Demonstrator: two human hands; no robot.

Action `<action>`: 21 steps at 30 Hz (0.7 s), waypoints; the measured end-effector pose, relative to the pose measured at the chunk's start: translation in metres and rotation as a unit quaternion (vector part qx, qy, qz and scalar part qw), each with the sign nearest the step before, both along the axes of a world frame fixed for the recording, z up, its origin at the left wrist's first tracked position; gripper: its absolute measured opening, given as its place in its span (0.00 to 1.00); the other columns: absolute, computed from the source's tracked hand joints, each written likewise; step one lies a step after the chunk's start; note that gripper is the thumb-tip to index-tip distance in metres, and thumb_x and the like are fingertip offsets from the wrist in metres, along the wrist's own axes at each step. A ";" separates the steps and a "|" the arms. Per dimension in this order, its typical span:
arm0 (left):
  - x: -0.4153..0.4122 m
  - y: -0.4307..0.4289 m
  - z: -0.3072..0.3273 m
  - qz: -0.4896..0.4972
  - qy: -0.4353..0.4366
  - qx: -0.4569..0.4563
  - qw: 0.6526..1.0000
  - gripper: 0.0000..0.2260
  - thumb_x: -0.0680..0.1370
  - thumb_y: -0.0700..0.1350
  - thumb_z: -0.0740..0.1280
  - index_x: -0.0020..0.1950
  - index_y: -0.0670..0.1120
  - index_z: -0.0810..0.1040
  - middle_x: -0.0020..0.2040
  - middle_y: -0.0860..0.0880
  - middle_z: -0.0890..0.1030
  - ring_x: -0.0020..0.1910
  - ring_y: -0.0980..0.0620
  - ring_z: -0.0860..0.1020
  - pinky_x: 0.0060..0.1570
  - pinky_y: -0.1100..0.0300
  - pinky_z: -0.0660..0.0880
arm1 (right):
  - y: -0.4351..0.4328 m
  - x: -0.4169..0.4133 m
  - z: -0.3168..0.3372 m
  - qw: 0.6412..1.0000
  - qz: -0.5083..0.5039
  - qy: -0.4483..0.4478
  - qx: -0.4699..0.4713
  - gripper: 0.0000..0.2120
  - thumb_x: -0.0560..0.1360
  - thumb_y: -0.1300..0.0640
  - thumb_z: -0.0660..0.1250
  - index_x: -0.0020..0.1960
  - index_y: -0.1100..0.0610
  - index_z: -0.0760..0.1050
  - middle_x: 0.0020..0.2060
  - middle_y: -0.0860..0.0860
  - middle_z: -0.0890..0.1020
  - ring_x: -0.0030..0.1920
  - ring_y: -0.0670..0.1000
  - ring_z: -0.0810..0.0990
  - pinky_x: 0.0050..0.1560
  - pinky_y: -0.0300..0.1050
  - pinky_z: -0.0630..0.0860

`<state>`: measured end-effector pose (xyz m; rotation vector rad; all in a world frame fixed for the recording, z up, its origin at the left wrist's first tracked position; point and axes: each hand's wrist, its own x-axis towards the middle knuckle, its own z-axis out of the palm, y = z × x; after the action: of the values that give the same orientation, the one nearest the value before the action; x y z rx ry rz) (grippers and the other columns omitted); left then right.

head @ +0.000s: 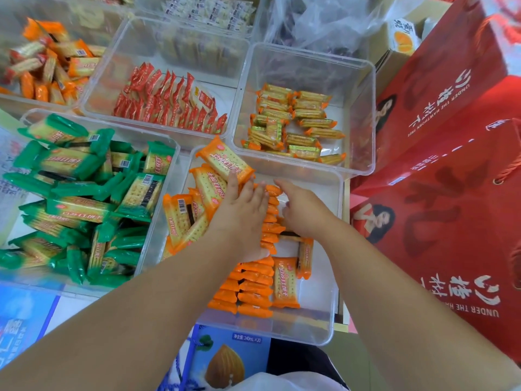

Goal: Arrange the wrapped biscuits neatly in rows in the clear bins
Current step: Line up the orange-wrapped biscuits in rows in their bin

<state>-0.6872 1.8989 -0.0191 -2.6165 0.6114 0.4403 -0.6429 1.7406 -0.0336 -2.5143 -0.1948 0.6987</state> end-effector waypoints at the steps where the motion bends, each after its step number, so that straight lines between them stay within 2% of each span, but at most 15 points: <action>1: 0.001 0.001 -0.001 0.003 0.004 -0.002 1.000 0.52 0.73 0.78 0.50 0.83 0.42 0.42 0.83 0.40 0.44 0.81 0.34 0.41 0.70 0.26 0.34 | -0.003 -0.001 0.001 0.998 0.006 -0.023 -0.056 0.30 0.77 0.62 0.66 0.77 0.52 0.63 0.67 0.56 0.77 0.64 0.57 0.76 0.57 0.48 0.74; 3: 0.002 0.002 -0.002 0.003 0.004 -0.002 1.000 0.53 0.73 0.79 0.50 0.83 0.42 0.43 0.83 0.40 0.45 0.81 0.34 0.43 0.70 0.26 0.35 | -0.008 -0.001 0.008 0.981 0.001 -0.101 -0.167 0.20 0.76 0.58 0.68 0.67 0.55 0.72 0.58 0.56 0.81 0.61 0.58 0.77 0.49 0.47 0.73; 5: 0.001 0.003 -0.003 0.002 0.005 0.000 1.000 0.53 0.73 0.79 0.50 0.83 0.42 0.43 0.83 0.40 0.46 0.81 0.35 0.44 0.70 0.26 0.35 | -0.007 -0.005 0.012 0.946 0.048 -0.147 -0.284 0.11 0.75 0.51 0.69 0.55 0.54 0.77 0.49 0.52 0.80 0.59 0.57 0.74 0.49 0.48 0.68; 7: 0.001 0.004 -0.004 0.002 0.005 -0.007 1.000 0.53 0.73 0.79 0.50 0.83 0.42 0.43 0.83 0.40 0.46 0.81 0.35 0.45 0.70 0.27 0.35 | -0.005 -0.014 0.009 0.910 0.118 -0.132 -0.375 0.09 0.75 0.46 0.67 0.49 0.51 0.78 0.48 0.50 0.79 0.60 0.57 0.70 0.58 0.50 0.66; 10: 0.001 0.006 -0.005 0.003 0.005 -0.015 1.000 0.53 0.72 0.79 0.50 0.83 0.43 0.43 0.83 0.41 0.47 0.81 0.36 0.46 0.70 0.27 0.33 | -0.003 -0.021 0.004 0.879 0.173 -0.090 -0.435 0.06 0.76 0.50 0.62 0.46 0.48 0.78 0.47 0.48 0.79 0.61 0.57 0.67 0.61 0.53 0.61; 13: 0.001 0.007 -0.006 0.003 0.013 -0.017 1.000 0.53 0.72 0.79 0.50 0.83 0.43 0.43 0.83 0.41 0.46 0.81 0.37 0.45 0.71 0.28 0.33 | 0.000 -0.018 0.004 0.873 0.192 -0.052 -0.444 0.08 0.77 0.53 0.60 0.40 0.49 0.73 0.38 0.48 0.74 0.61 0.56 0.67 0.62 0.56 0.60; 16: 0.001 0.007 -0.006 0.010 0.016 -0.026 0.999 0.53 0.72 0.79 0.51 0.83 0.43 0.43 0.83 0.42 0.46 0.82 0.38 0.44 0.71 0.29 0.33 | 0.005 -0.014 0.006 0.900 0.157 -0.053 -0.404 0.15 0.80 0.47 0.58 0.38 0.52 0.70 0.37 0.49 0.73 0.59 0.55 0.70 0.61 0.54 0.62; 19: 0.002 0.006 -0.005 0.015 0.022 -0.028 0.999 0.53 0.72 0.78 0.53 0.83 0.43 0.43 0.83 0.42 0.46 0.82 0.38 0.45 0.71 0.29 0.33 | 0.004 -0.013 0.010 0.941 0.069 -0.128 -0.305 0.13 0.80 0.44 0.64 0.48 0.54 0.76 0.46 0.52 0.77 0.53 0.56 0.77 0.48 0.49 0.68; 21: 0.002 0.006 -0.004 0.016 0.026 -0.029 0.999 0.53 0.72 0.78 0.53 0.83 0.43 0.43 0.83 0.42 0.46 0.82 0.38 0.44 0.72 0.29 0.33 | 0.000 -0.014 0.018 0.963 -0.012 -0.162 -0.215 0.12 0.79 0.46 0.67 0.46 0.54 0.73 0.46 0.52 0.75 0.47 0.55 0.77 0.39 0.46 0.67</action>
<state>-0.6854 1.9050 -0.0230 -2.6800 0.6088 0.5080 -0.6568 1.7410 -0.0157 -3.0369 -0.1357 0.3380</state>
